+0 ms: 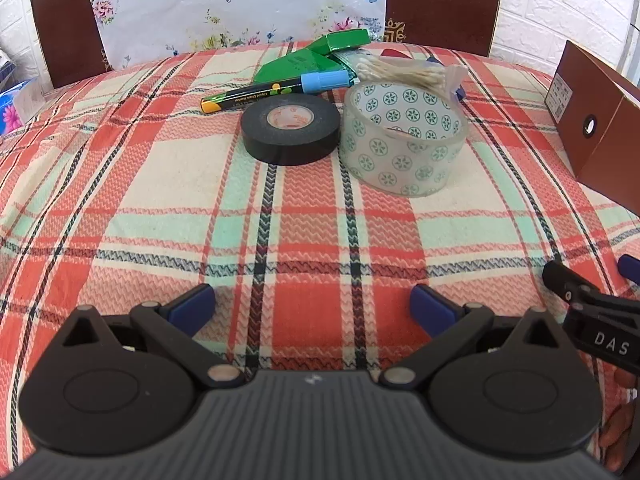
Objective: Organize objects
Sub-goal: 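Grasp the clear patterned packing-tape roll with the right gripper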
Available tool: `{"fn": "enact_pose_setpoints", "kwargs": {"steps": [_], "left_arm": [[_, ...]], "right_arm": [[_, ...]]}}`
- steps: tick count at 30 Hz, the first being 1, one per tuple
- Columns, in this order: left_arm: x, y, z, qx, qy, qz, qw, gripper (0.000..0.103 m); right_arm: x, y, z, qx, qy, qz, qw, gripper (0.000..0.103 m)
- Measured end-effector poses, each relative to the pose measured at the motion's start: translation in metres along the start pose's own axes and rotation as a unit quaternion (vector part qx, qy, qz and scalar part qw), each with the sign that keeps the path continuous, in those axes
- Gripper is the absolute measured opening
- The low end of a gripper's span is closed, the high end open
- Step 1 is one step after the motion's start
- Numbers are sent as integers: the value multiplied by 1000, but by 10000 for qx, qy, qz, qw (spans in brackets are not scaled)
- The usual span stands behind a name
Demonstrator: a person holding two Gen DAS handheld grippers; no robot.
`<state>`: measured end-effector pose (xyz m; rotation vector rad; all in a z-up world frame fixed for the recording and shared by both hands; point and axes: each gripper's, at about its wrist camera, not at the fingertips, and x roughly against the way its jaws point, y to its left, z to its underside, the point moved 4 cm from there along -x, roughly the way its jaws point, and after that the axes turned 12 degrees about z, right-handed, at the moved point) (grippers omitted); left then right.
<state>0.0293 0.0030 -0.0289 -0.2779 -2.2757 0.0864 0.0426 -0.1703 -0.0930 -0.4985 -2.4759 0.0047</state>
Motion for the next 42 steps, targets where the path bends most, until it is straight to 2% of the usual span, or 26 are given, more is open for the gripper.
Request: {"fn": "enact_pose_setpoints", "kwargs": {"steps": [21,26,30,34,42], "left_arm": [[-7,14,-5,-169,-332,15,9993,103],[-8,26,-9,-88,-439,31,9990,103],[-9,52,-12,134,-844,-29,9963,103],[-7,69,-15,489,-1150,95,9921,103],[-7,70,-16,498,-1290,116,9903,103]], "right_arm": [[-5,9,-4,166,3,33,9999,102],[-10,22,-11,342,-42,-218,9992,102],[-14,44,-19,632,-116,-563,9963,102],[-19,72,-31,907,-217,-913,9914,101],[-43,122,-59,1149,-365,-1368,9832,98]]}}
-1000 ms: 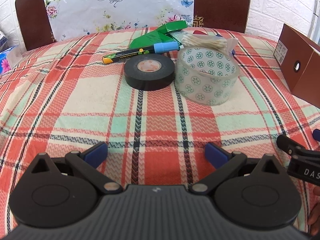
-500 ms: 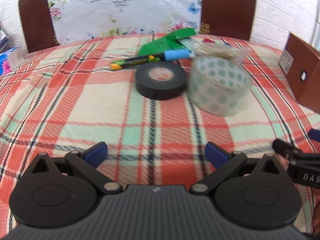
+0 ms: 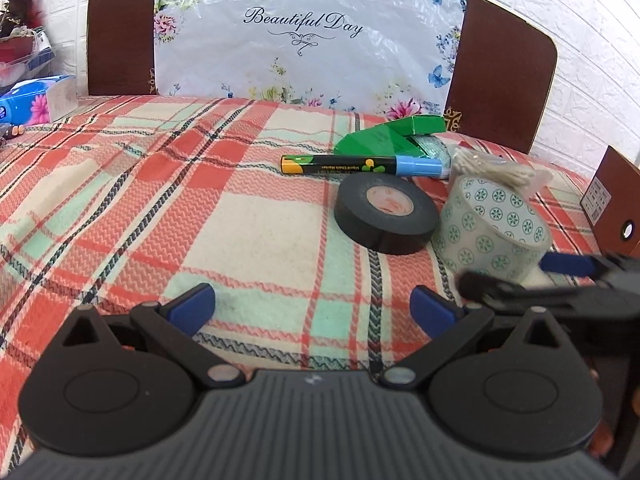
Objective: Organize objects
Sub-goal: 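Grasp the clear patterned packing-tape roll with the right gripper, then carry the tape roll with the right gripper into the brown box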
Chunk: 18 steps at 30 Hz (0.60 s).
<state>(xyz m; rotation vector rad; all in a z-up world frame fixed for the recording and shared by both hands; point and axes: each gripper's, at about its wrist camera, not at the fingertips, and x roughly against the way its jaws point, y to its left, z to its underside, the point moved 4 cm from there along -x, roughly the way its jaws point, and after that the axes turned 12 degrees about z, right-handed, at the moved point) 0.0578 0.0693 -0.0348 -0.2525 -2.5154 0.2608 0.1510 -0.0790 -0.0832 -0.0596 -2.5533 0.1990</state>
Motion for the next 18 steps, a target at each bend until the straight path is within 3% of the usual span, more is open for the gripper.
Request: {"fn": "enact_pose_setpoints", "kwargs": {"steps": [2,10,15,18], "left_arm": [[0,1,0,-28,5,-8,10000,103],[-2,-2,1,-181,98,-119,9997,103],[-11,-12,-3,-480,368,-289,9978,103],[-24,-29,-15,-491,638,-46,9967,103]], "right_arm": [[-5,6,-5,68,-65,-185,9998,86],[11,-1,3,205,-46,-86,9997,85],[46,-42,35,69,93,187,9998,85],[69,-75,56,-154,169,510,9984,86]]}}
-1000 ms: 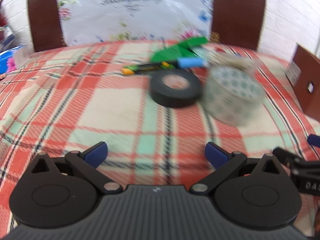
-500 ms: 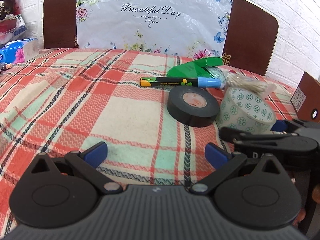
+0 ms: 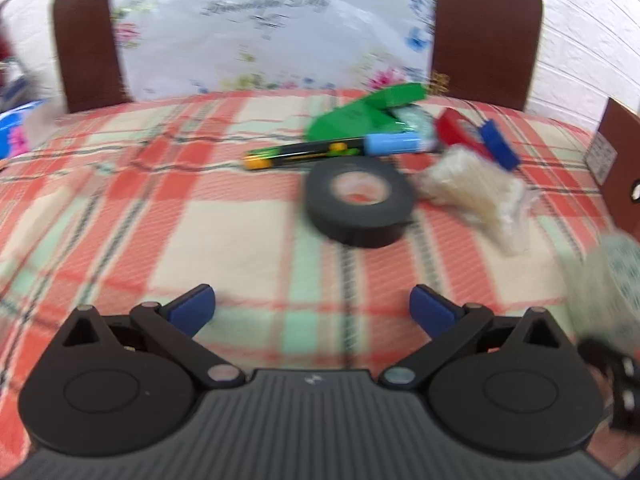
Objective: Organize objects
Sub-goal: 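Carry the tape roll with the right gripper into the brown box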
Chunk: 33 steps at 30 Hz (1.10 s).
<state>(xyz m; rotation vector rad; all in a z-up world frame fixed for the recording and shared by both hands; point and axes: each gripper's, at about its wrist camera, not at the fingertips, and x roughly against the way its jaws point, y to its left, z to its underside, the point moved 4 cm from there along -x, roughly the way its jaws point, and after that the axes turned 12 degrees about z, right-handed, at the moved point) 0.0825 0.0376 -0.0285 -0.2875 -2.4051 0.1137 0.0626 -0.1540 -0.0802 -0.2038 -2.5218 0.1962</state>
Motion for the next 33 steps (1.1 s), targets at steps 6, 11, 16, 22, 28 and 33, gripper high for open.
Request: {"fn": "enact_pose_setpoints", "kwargs": {"steps": [6,11,16,22,28,33], "left_arm": [[1,-99,-32,-389,180,1375,9896,103],[-7,-182,-14,-1118,960,1871,9712,79],[-23,-192,7,-1050,1584,1877,9637,48],[3,-218,-14,-1503,1038,2026,9621,35],[20,-269,-71,-1929,224,2342,9526,49],[-7,-306,-101,-1847,-38,2154,9589,66]], "right_arm": [[20,-47,22,-503,126,458,9976,86],[20,-50,25,-537,45,456,9975,86],[17,-49,25,-561,-18,350,9978,86],[38,-51,12,-485,-845,571,9936,86],[51,-86,-30,-514,-2011,1335,9691,86],[23,-135,-59,-941,-1982,1730,9602,86]]}}
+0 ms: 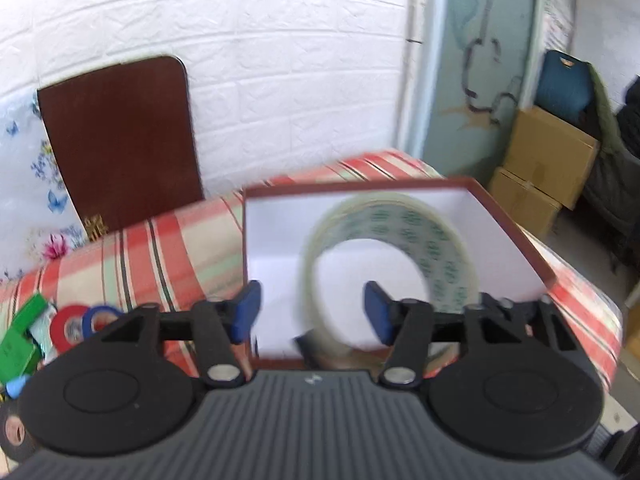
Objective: Organize objects
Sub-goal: 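Carry the tape roll with the right gripper into the brown box, then open the right gripper to release the tape and withdraw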
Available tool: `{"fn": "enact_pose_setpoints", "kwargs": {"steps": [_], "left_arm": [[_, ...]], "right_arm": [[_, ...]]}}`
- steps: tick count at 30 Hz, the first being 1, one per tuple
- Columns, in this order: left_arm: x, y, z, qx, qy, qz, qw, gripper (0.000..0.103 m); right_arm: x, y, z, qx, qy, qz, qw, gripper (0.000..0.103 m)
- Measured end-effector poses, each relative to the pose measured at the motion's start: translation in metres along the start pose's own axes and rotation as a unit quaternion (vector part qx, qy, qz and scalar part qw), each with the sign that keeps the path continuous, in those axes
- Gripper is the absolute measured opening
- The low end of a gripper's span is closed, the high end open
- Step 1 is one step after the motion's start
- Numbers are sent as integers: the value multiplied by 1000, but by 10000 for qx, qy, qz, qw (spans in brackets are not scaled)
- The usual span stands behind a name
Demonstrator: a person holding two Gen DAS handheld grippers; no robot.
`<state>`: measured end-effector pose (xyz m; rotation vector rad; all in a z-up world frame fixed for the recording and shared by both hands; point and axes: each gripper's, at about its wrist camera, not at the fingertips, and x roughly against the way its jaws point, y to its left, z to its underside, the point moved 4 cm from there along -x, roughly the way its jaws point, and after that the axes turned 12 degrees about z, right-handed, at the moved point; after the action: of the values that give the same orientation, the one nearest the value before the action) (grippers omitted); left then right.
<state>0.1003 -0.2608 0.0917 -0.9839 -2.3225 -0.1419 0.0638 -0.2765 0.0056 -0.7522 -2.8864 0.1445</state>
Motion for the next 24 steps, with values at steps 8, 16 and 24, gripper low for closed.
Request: {"fn": "enact_pose_setpoints", "kwargs": {"steps": [8,16,24], "left_arm": [[-24,11,5,444,152,-504,9976,72],[20,23,23,500,-208,-470,9974,75],[57,88,87,1171,129,-1097,9870,76]], "right_arm": [[-70,-19,18,-588,1041,56,9928,89],[-13,-11,25,-493,201,190,9984,90],[35,34,50,-100,343,-636,9973,93]]}}
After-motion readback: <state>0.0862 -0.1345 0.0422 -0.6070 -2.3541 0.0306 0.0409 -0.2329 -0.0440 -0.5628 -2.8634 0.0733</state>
